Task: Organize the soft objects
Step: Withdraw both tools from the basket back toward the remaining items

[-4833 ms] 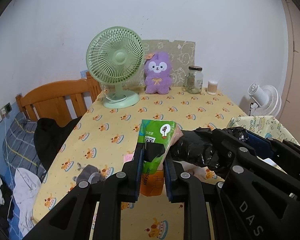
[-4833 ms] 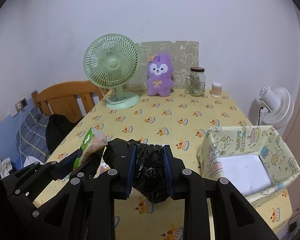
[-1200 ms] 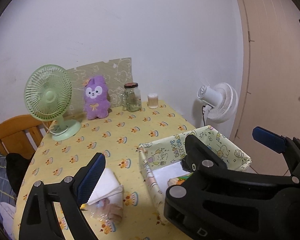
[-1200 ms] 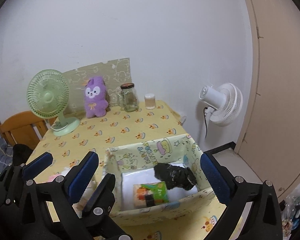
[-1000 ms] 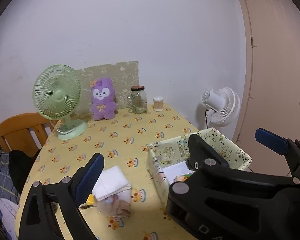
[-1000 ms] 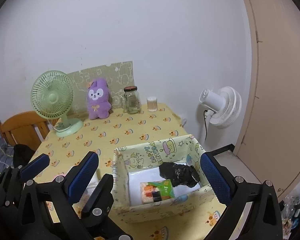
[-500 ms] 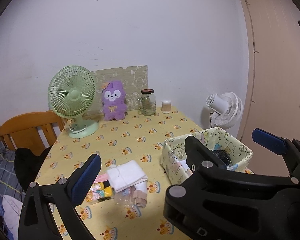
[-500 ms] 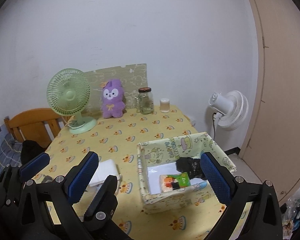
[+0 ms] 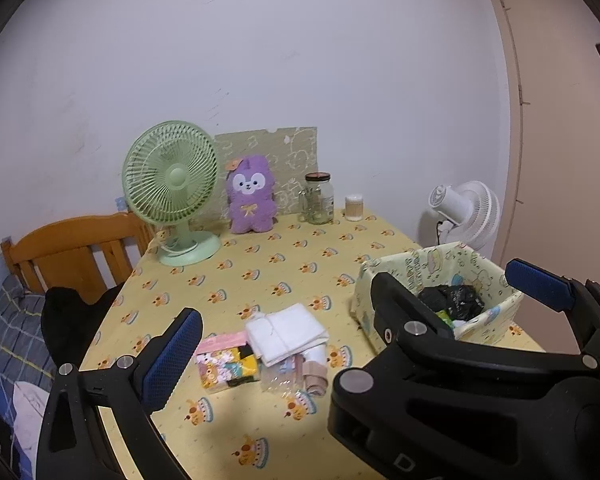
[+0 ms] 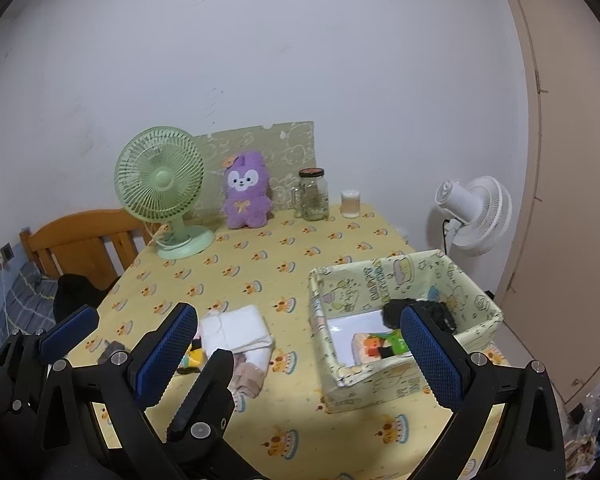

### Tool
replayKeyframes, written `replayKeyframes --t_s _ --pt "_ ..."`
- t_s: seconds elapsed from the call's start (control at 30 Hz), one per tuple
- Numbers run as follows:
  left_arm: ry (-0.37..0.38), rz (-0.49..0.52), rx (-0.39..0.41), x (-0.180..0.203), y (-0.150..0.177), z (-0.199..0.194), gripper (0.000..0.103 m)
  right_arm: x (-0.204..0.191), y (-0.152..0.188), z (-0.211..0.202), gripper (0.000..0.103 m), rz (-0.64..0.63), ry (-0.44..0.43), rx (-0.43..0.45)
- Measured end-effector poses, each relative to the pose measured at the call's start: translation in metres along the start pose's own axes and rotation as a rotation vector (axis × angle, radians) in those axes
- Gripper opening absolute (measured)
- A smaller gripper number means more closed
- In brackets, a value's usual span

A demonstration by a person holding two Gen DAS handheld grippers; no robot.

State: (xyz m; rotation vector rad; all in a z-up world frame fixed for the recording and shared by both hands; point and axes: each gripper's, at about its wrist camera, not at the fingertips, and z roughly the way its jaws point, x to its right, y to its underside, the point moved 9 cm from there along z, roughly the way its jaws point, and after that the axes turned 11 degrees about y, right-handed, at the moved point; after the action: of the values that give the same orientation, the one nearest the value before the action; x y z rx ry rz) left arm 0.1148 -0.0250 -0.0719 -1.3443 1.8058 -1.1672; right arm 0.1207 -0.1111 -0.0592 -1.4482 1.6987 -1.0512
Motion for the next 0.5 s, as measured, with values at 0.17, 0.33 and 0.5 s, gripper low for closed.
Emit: replayKeyframes --t_s 0.17,0.33,0.5 --pt "-0.013 -0.020 -0.032 -0.014 0.018 0.004 0.103 -0.017 0.014 0.008 0.103 -0.036 -0.018 -0.008" --pt "-0.040 -0.029 -0.051 -0.029 0.032 0.009 0.103 -0.032 0.028 0.017 0.102 -0.048 -0.049 -0.021" --pt "-0.048 -0.048 -0.067 -0.038 0.045 0.016 0.102 -0.044 0.039 0.028 0.101 -0.069 -0.072 -0.038"
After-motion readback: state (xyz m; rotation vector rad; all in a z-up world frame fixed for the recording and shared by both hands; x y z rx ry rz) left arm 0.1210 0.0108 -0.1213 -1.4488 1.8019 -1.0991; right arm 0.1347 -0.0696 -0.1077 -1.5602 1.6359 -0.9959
